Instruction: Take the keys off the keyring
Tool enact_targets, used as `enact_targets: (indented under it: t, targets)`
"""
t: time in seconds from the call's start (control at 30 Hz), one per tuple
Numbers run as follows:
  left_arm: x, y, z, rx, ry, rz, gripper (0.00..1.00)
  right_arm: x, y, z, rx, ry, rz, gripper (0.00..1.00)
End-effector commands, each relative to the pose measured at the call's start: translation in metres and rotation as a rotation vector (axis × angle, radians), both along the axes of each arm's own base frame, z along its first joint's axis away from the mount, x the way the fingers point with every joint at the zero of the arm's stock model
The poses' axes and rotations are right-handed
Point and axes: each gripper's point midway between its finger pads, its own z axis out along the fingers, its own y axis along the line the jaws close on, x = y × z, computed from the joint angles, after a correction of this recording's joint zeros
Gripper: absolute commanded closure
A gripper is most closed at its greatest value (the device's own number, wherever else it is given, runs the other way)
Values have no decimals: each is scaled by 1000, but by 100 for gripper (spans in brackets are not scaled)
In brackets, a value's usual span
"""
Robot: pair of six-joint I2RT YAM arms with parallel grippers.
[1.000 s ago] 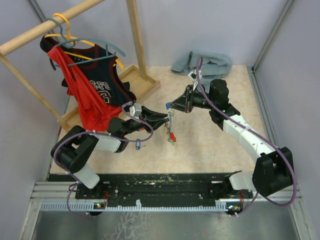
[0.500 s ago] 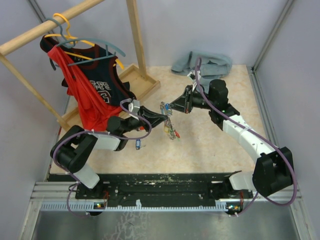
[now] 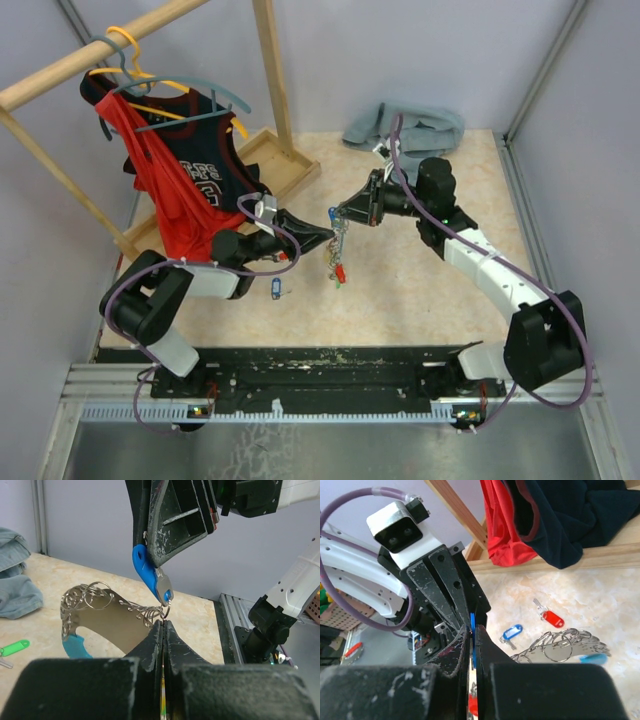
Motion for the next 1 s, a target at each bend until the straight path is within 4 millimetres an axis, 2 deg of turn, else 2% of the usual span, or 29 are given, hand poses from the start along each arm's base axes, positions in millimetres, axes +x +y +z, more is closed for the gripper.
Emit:
enact_targets:
  t: [0.0,0.13,0.33,0.5,0.7,0.97]
  targets:
    - [-16,13,38,-114,-216,11,100,-15,9,41,130,-62,100,100]
    - [-17,13,35,-106,-220,10,100,-3,6,32,68,-87,44,100]
    - [-17,12,36,-104,-225,1,100,-9,10,32,79,-80,66,100]
    - [-23,16,39,-104,-265,18,99,-5,9,28,38,-106,51,100]
    - [-34,22,42,-94,-318,14,86,-1,7,29,6,-138,28,100]
    - [-23,28,62,-169,-253,70,52,-5,11,28,-6,-153,45,100]
